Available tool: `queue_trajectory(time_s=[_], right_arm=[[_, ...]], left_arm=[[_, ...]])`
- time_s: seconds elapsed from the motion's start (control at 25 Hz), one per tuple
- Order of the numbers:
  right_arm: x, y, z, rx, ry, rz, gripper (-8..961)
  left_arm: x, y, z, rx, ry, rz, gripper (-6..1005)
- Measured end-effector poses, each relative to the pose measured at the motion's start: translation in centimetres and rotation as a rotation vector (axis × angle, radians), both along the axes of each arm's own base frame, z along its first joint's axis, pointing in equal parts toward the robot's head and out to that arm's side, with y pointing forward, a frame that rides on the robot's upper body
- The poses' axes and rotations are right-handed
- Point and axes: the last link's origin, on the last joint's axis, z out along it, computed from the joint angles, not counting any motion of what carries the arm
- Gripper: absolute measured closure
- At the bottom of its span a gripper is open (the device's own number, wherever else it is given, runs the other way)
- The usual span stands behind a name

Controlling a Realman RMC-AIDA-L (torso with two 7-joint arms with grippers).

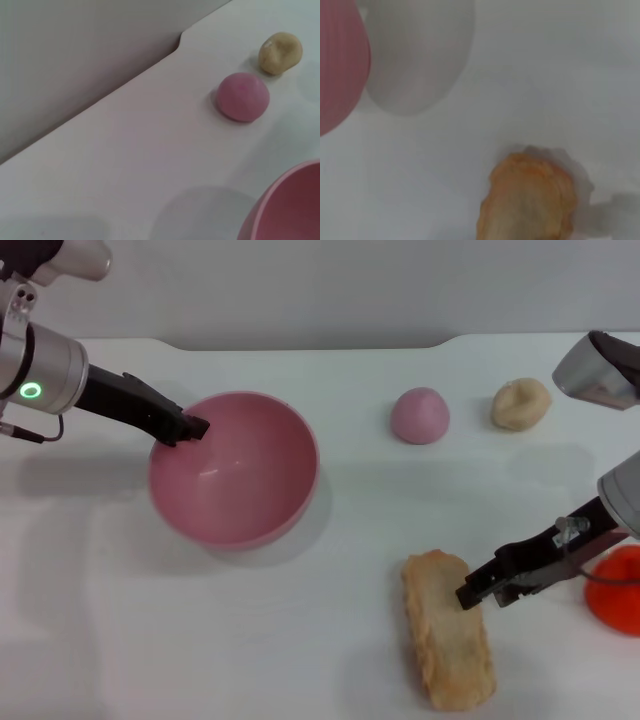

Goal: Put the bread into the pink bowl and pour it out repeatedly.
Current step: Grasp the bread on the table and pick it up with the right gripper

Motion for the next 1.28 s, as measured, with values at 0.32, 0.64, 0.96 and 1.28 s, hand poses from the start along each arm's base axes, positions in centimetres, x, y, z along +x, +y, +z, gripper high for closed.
queue_trajectory(time_s=[0.32, 0.64, 0.96, 1.28], right_arm=[[0.1, 0.2, -1.1, 0.011, 0.024, 0.0, 457], [-0.1, 0.5, -1.8, 0.017, 0.035, 0.004, 462], [-0.2, 0.6, -2.0, 0.017, 0.034, 0.004, 466], [-0.3, 1.1, -1.9, 0.044, 0.035, 0.036, 471]], left_arm=[[0.1, 0.1, 0.2, 0.001, 0.006, -0.009, 925], [0.4, 0.2, 0.1, -0.004, 0.01, -0.024, 925], [0.6, 0.3, 0.1, -0.008, 0.013, -0.035, 924], [0.6, 0.4, 0.2, -0.008, 0.017, -0.042, 924]])
